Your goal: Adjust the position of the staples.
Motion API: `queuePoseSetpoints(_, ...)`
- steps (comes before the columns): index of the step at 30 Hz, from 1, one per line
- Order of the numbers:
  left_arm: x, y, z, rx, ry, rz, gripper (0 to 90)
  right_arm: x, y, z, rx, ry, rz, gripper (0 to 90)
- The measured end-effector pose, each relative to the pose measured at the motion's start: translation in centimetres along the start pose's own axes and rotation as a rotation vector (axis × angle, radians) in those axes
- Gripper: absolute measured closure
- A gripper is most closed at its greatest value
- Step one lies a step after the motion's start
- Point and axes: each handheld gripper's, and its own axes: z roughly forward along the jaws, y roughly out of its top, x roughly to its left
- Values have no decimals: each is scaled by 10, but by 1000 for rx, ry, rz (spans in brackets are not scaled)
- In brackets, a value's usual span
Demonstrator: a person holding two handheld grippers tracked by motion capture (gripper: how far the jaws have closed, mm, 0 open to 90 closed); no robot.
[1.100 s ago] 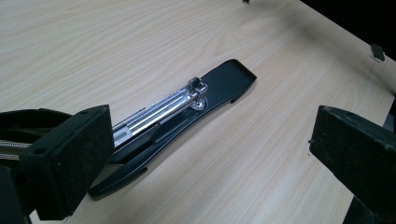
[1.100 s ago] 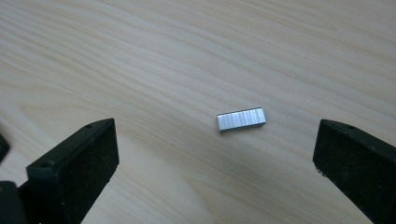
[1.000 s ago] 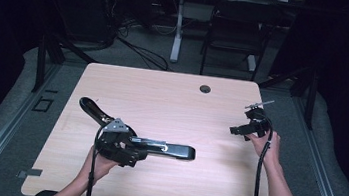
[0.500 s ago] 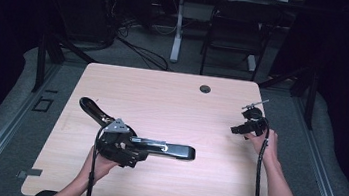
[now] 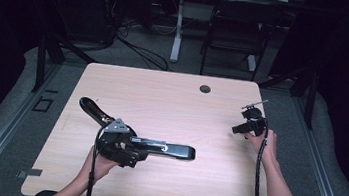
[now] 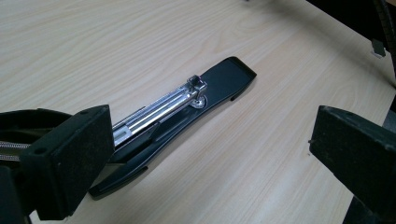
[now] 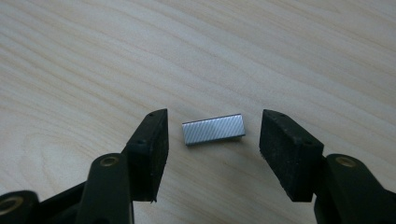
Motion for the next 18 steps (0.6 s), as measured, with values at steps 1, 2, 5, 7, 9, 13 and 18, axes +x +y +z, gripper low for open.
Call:
queuePoseSetpoints(1, 0, 0, 0, 0, 0, 1, 0, 0, 0, 0, -1, 0, 2, 429)
queuePoseSetpoints(2, 0, 0, 0, 2, 0, 1, 0, 0, 0, 1, 1, 0, 4, 435)
queuePoseSetpoints(5, 0, 0, 0, 1, -1, 3, 0, 0, 0, 1, 14, -3, 5, 440)
queuePoseSetpoints(7, 0, 0, 0, 1, -1, 2, 0, 0, 0, 2, 12, 6, 11, 445)
queuePoseSetpoints(9, 0, 0, 0, 1, -1, 3, 0, 1, 0, 3, 20, 1, 16, 461)
queuePoseSetpoints(13, 0, 0, 0, 3, -2, 5, 0, 1, 0, 4, 24, -2, 8, 516)
queuePoseSetpoints(18, 0, 0, 0, 3, -1, 6, 0, 1, 0, 5, 36, -10, 6, 560)
